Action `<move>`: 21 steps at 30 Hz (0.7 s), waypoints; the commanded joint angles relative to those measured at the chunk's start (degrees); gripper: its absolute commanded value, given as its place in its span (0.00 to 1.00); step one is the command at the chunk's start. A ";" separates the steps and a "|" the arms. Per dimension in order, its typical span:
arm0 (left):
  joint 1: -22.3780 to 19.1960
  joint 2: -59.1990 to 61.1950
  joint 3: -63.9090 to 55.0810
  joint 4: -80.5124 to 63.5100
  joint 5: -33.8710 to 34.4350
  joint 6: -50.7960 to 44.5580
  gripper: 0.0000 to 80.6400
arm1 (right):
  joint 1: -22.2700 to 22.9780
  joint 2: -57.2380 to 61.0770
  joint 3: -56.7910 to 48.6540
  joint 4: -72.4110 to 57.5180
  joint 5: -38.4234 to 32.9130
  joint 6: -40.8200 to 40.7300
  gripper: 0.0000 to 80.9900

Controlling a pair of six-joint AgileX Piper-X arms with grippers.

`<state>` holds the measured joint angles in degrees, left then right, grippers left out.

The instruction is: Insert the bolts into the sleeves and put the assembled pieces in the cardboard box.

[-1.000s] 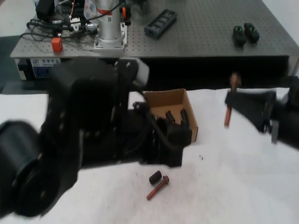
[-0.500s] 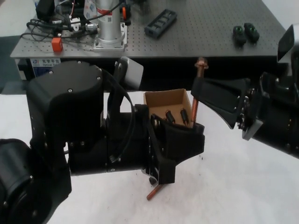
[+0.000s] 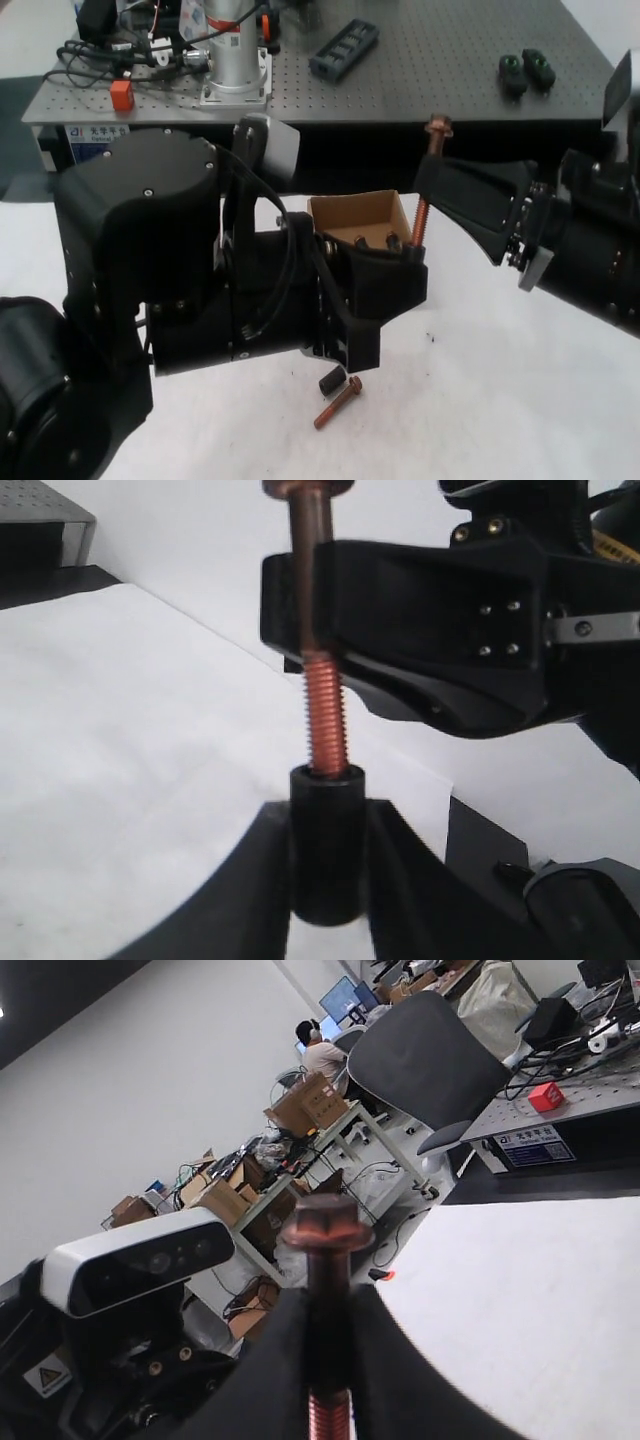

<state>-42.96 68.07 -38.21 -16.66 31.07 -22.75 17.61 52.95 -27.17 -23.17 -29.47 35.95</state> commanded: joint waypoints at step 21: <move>-0.20 -0.82 -0.20 -5.06 -12.52 0.95 0.01 | -3.86 -0.96 -0.48 6.19 -8.01 -2.43 0.51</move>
<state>-42.56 69.23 -38.83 -20.66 12.01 -22.81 13.31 52.40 -27.17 -16.64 -37.00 33.95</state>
